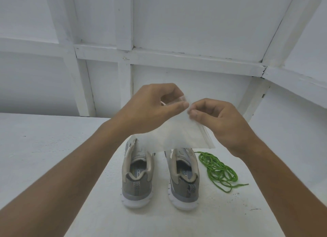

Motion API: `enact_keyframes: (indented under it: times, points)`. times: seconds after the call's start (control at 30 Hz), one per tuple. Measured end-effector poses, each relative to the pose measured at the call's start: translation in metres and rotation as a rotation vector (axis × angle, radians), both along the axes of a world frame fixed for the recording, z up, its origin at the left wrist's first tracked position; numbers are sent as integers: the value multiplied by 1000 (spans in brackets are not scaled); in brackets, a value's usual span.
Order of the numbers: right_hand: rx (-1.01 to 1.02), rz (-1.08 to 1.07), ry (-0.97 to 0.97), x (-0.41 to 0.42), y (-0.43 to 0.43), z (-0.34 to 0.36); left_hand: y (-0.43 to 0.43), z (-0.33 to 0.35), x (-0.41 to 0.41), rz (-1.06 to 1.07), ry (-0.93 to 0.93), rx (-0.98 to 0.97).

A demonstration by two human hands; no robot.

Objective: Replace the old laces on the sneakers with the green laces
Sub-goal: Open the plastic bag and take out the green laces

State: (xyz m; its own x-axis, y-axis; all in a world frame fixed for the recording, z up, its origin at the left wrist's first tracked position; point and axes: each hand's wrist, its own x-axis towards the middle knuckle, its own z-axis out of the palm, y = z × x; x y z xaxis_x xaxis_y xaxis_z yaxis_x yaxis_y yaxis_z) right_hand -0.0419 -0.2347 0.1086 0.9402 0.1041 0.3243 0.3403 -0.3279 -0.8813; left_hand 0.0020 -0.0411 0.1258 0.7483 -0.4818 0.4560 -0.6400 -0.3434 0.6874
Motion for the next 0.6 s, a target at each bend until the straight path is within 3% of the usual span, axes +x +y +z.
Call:
enact_keyframes:
  times: [0.33, 0.6]
  points:
    - [-62, -59, -8, -4, 3, -6, -9, -8, 5, 69, -97, -83]
    - [-35, -87, -35, -1, 0, -6, -7, -3, -1, -22, -10, -62]
